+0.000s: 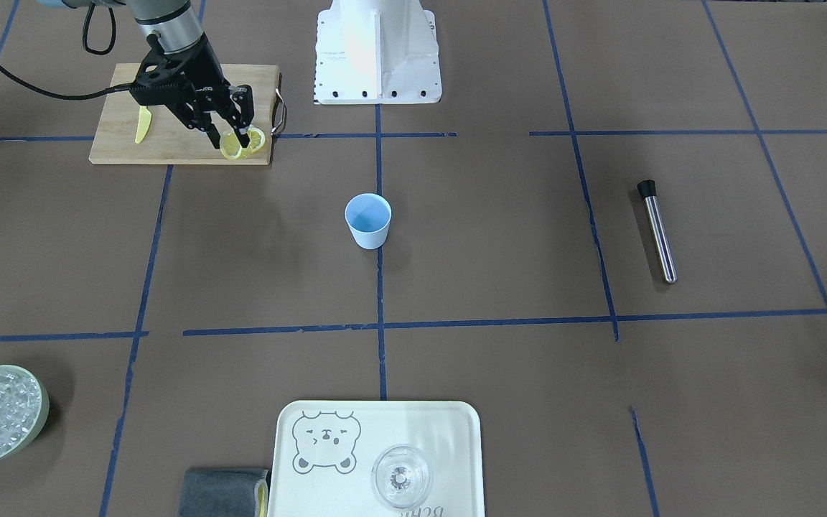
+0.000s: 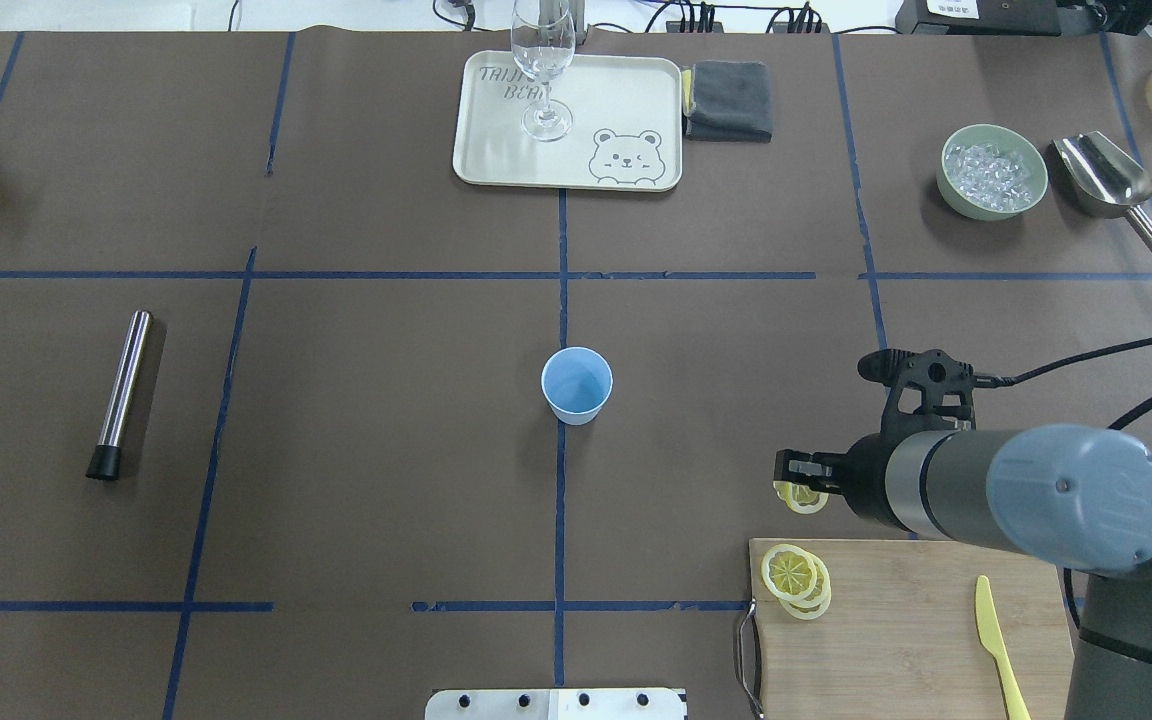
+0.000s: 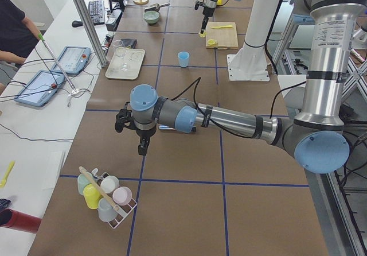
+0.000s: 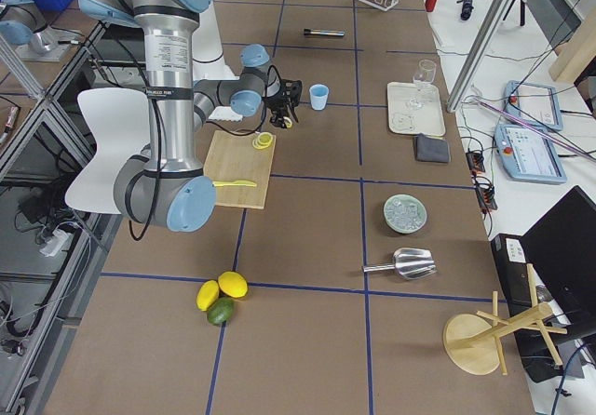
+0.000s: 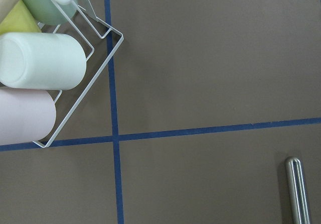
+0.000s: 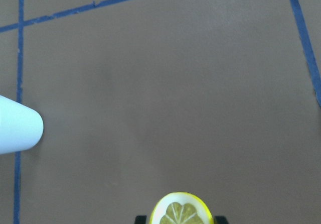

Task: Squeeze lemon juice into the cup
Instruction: 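Carry the lemon slice over the blue cup and release it inside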

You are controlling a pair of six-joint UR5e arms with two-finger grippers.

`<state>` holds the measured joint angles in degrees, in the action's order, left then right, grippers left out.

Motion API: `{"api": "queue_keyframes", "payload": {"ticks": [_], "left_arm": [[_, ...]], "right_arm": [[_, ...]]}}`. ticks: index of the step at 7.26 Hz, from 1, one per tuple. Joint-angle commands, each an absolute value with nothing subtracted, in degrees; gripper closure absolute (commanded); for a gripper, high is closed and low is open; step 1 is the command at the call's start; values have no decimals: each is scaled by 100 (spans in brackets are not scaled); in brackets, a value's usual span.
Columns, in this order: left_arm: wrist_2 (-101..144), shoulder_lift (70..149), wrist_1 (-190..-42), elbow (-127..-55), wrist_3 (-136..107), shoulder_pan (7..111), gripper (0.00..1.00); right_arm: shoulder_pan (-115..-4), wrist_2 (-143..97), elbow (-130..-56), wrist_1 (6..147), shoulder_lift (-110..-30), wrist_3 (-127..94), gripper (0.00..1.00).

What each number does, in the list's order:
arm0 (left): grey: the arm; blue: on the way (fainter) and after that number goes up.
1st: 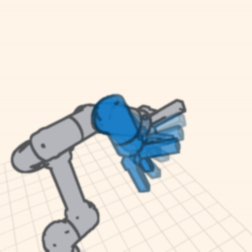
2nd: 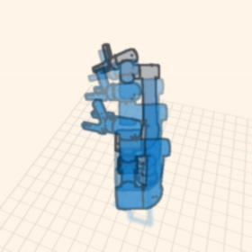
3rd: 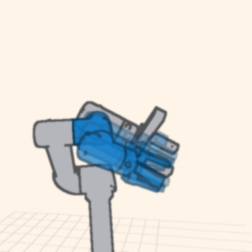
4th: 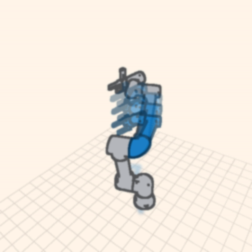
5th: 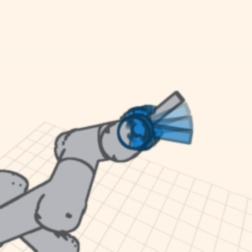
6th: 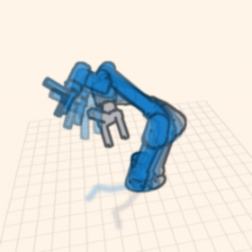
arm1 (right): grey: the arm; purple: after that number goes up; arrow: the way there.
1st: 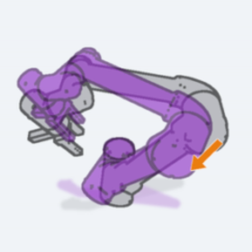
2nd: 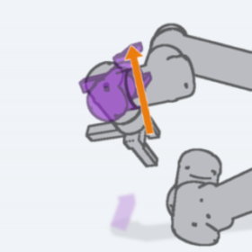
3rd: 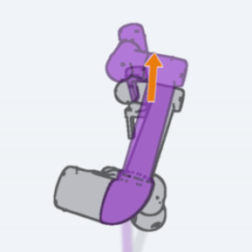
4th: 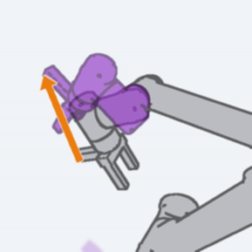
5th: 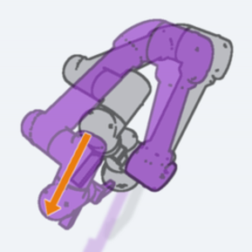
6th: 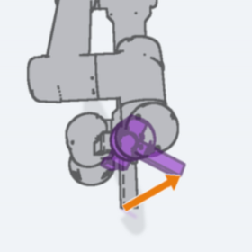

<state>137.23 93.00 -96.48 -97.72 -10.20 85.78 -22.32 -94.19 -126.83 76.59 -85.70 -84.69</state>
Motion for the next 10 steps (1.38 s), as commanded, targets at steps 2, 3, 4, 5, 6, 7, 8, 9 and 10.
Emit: {"api": "queue_keyframes", "payload": {"ticks": [2,3,4,5,6,7,8,9,10], "left_arm": [[13737,9316,-9642,-9765,-1020,8578,0],[13746,9325,-9642,-9739,-1020,8578,0],[13746,9316,-9642,-9712,-1020,8578,0],[13746,9316,-9642,-9721,-1020,8578,0],[13746,9316,-9642,-9756,-1020,8578,0],[13746,9316,-9642,-9765,-1020,8578,0],[13746,9316,-9633,-9773,-1028,8578,0],[13746,9316,-9624,-9773,-1028,8578,0],[13746,9316,-9633,-9765,-1028,8578,0]], "right_arm": [[-2742,-9879,-12299,9636,-6389,-8200,47],[-2733,-9835,-11678,9650,-5859,-8209,47],[-2725,-9818,-11246,9642,-5410,-8218,47],[-2725,-9817,-10832,9624,-5118,-8209,45],[-2725,-9748,-10463,9624,-4846,-8200,45],[-2725,-9651,-10154,9502,-4669,-8200,45],[-2725,-9642,-9856,9057,-4658,-8226,44],[-2716,-9659,-9826,8983,-4693,-8227,43],[-2664,-9650,-9844,8991,-4737,-8235,41]]}}
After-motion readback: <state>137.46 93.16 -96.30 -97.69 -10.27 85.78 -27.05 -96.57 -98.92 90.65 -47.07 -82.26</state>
